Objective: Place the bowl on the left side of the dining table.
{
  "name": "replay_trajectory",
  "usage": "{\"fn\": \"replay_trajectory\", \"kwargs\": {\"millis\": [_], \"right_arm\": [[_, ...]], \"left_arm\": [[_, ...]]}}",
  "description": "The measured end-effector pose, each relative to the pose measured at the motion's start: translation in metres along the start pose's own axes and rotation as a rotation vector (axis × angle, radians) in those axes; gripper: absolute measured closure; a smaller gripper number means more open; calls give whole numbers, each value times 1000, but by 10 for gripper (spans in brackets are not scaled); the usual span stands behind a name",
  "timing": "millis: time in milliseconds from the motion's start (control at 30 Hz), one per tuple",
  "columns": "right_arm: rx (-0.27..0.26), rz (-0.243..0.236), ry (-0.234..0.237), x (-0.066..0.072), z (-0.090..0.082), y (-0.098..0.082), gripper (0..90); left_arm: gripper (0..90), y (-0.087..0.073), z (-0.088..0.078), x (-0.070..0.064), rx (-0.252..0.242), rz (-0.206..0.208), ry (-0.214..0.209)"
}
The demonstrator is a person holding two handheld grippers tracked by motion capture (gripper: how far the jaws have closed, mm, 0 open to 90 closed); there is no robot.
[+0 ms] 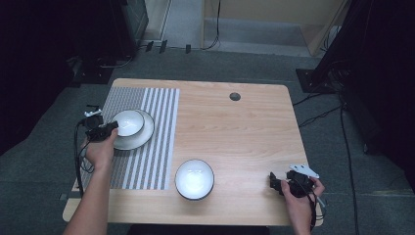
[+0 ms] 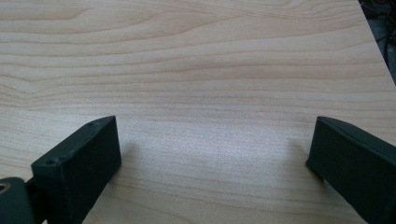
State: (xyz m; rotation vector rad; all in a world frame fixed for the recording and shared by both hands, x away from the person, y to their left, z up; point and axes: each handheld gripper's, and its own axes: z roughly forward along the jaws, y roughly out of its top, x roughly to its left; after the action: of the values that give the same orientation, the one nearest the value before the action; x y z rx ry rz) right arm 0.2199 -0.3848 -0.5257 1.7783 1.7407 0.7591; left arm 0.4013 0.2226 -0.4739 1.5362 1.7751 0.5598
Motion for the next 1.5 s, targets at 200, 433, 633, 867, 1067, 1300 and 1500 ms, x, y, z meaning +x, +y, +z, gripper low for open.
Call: {"fn": "replay_trajectory", "kwargs": {"millis": [200, 433, 633, 867, 1067, 1300, 1500], "right_arm": [[1, 0, 0, 0, 0, 0, 12], [2, 0, -1, 0, 0, 0, 7], [7, -1, 0, 0, 1, 0, 0], [7, -1, 0, 0, 1, 0, 0], [7, -1, 0, 0, 1, 0, 0], [7, -2, 0, 0, 1, 0, 0], [8, -1, 0, 0, 1, 0, 0]], "left_arm": [[710, 1, -5, 1, -13, -9, 5], [278, 4, -11, 2, -27, -16, -31], [85, 4, -16, -1, -41, 17, -35], [85, 2, -31, -3, -83, 50, -30], [85, -1, -45, -2, -118, 51, -54], [85, -9, -60, -1, -139, 81, -61], [85, -15, -76, 1, -172, 77, -84]]}}
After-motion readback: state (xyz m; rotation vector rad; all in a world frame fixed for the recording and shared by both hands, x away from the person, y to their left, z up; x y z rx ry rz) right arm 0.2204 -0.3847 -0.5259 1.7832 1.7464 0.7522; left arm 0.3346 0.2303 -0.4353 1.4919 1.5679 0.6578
